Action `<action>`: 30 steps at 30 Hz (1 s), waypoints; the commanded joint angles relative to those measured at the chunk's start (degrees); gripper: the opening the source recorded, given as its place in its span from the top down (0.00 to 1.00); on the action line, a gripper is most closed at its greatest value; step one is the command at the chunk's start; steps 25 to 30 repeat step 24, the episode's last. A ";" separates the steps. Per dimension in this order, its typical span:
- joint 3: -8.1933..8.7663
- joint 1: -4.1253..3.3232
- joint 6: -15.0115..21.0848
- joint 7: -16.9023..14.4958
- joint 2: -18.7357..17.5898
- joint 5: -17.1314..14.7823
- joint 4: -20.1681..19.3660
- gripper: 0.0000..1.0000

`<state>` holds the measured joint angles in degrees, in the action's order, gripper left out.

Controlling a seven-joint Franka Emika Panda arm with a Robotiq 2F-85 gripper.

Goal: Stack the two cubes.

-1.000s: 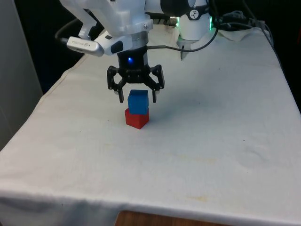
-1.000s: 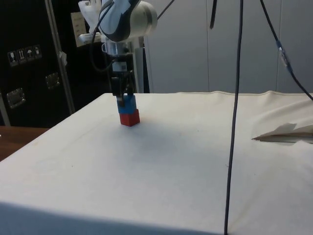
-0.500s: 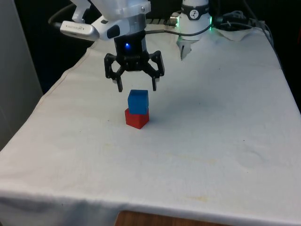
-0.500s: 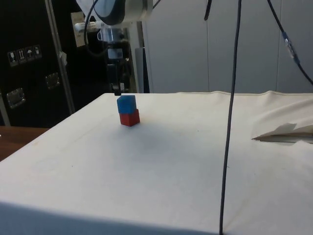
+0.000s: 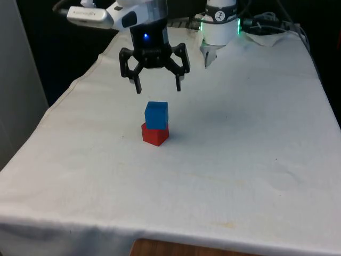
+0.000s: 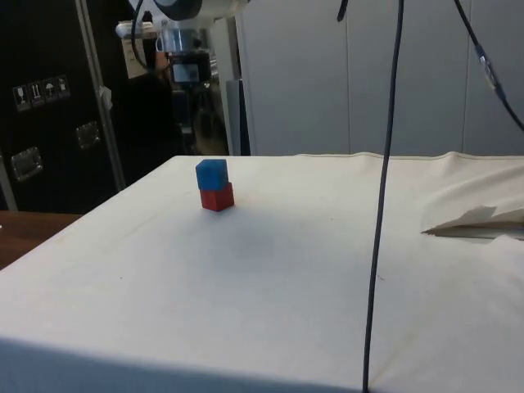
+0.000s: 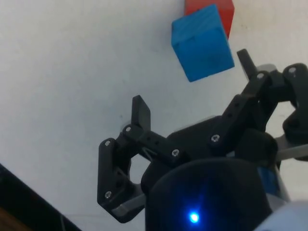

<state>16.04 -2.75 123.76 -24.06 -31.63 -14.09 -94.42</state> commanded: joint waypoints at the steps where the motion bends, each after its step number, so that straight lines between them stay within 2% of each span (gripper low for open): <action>1: 0.23 -0.40 -0.97 0.63 0.34 0.57 0.17 0.00; 4: 0.23 -0.63 -2.41 0.97 1.26 0.74 0.57 0.00; 5: 0.00 -0.29 -1.49 0.34 0.97 0.17 0.40 0.00; 6: 0.23 -0.69 -2.81 1.09 1.49 0.80 0.63 0.00; 8: 0.17 -0.86 -3.67 1.32 2.06 0.92 0.86 0.00; 15: 0.17 -1.26 -5.27 1.78 3.21 0.97 1.32 0.00; 16: 0.00 -1.03 -4.64 1.26 3.04 0.52 1.20 0.00; 17: 0.17 -1.32 -5.44 1.83 3.38 0.97 1.38 0.00; 22: 0.11 -1.72 -6.42 2.12 4.30 0.92 1.66 0.00; 30: -0.06 -1.55 -5.90 1.60 4.30 0.52 1.43 0.00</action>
